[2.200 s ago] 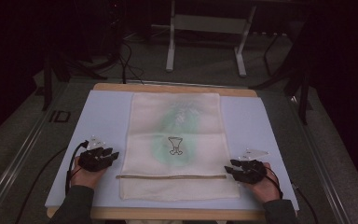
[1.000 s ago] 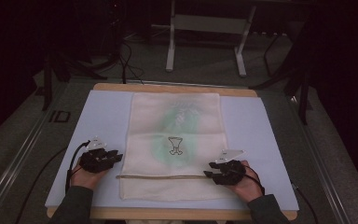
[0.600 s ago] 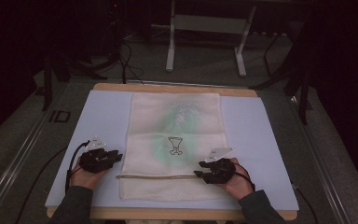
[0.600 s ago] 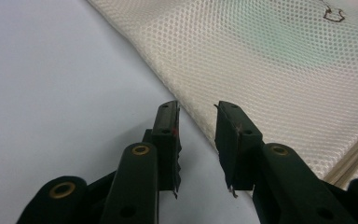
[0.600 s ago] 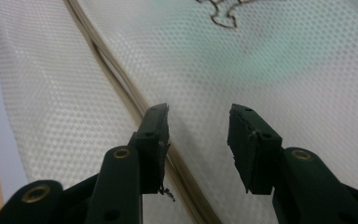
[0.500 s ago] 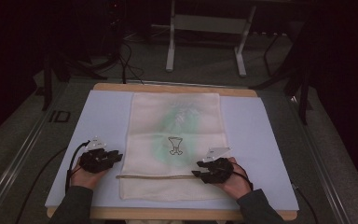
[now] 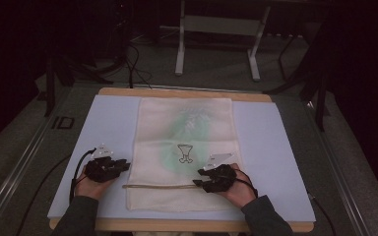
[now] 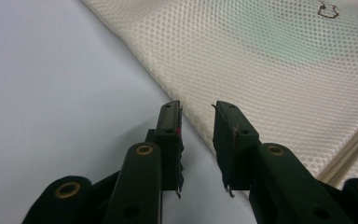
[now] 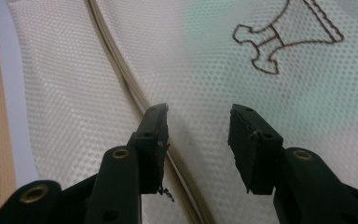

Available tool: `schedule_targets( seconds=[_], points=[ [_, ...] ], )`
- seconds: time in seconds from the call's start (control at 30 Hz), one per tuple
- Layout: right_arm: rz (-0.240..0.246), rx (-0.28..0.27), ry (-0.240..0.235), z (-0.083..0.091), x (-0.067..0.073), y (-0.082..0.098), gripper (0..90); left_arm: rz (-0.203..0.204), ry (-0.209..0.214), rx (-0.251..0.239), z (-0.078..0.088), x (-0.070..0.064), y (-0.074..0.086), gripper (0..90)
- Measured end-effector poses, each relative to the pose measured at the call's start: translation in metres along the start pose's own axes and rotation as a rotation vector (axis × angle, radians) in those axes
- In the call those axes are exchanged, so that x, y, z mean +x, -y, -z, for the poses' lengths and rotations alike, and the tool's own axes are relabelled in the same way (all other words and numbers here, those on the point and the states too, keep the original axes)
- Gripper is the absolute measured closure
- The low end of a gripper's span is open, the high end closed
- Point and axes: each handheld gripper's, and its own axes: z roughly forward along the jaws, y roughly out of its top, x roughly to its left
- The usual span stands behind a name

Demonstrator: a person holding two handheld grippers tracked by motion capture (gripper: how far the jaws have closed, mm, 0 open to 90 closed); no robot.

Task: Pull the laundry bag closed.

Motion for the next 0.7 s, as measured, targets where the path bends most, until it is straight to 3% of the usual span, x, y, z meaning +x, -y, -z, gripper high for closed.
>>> schedule_targets(
  seconds=[0.37, 0.57, 0.7],
  points=[
    [0.034, -0.005, -0.024, -0.009, 0.008, -0.012, 56.8, -0.007, 0.010, 0.002, 0.000, -0.001, 0.000, 78.6],
    [0.043, -0.010, -0.035, -0.012, 0.012, -0.016, 56.2, -0.012, 0.035, 0.005, -0.001, -0.001, 0.000, 88.4],
    [0.054, -0.010, -0.042, -0.015, 0.014, -0.020, 56.1, -0.022, 0.053, 0.011, -0.002, -0.003, -0.001, 89.7]
  ],
)
